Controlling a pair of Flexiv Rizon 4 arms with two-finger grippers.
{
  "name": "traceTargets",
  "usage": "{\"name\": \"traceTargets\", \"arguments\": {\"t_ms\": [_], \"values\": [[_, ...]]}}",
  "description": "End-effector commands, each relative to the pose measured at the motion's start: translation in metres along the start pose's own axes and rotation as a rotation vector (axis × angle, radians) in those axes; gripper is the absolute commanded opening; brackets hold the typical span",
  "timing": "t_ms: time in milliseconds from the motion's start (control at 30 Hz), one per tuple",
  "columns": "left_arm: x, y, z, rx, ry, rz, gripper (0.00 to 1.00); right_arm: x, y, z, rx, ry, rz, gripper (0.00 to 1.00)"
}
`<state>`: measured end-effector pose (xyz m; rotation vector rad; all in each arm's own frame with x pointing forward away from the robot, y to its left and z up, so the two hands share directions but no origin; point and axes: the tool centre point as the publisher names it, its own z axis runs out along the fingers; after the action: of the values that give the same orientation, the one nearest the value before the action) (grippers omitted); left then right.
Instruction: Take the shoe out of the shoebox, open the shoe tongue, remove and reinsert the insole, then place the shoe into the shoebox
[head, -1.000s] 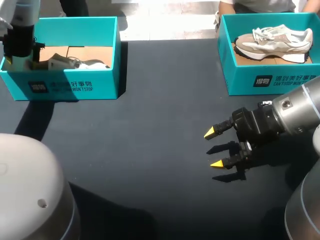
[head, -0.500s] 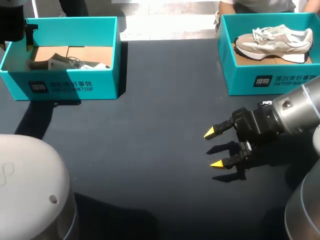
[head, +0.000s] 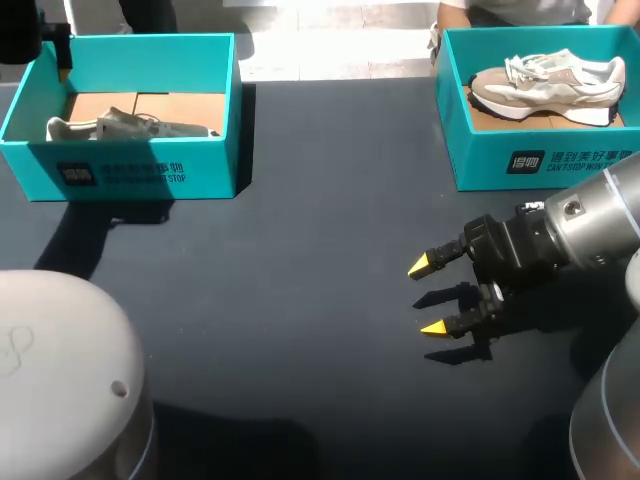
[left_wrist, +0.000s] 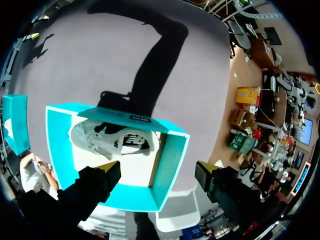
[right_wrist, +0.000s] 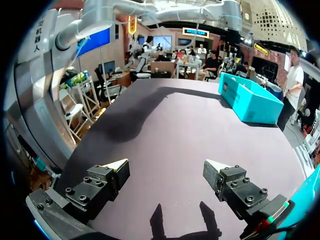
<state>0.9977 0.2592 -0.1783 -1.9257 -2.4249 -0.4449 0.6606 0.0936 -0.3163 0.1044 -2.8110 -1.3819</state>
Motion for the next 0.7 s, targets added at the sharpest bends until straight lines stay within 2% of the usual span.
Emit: {"name": "traceTargets", "arguments": {"t_ms": [33, 133, 233, 300, 467, 600, 700], "values": [[0.003, -0.005, -0.001, -0.017, -0.004, 0.0, 1.0, 0.0, 0.001, 0.002, 0.005, -0.002, 0.001, 1.0], [0.003, -0.005, -0.001, -0.017, -0.004, 0.0, 1.0, 0.0, 0.001, 0.002, 0.005, -0.002, 0.001, 1.0], [0.003, -0.005, -0.001, -0.017, -0.004, 0.0, 1.0, -0.023, 0.016, -0.004, 0.034, -0.112, 0.151, 1.0], [0.003, -0.005, -0.001, -0.017, -0.004, 0.0, 1.0, -0.039, 0.026, -0.011, 0.086, -0.204, 0.239, 1.0], [0.003, -0.005, -0.001, -0.017, -0.004, 0.0, 1.0, -0.063, 0.046, -0.031, 0.187, -0.292, 0.378, 1.0], [0.003, -0.005, -0.001, -0.017, -0.004, 0.0, 1.0, -0.079, 0.053, -0.045, 0.223, -0.402, 0.543, 1.0], [0.003, -0.005, -0.001, -0.017, -0.004, 0.0, 1.0, -0.091, 0.056, -0.056, 0.208, -0.449, 0.636, 1.0]]}}
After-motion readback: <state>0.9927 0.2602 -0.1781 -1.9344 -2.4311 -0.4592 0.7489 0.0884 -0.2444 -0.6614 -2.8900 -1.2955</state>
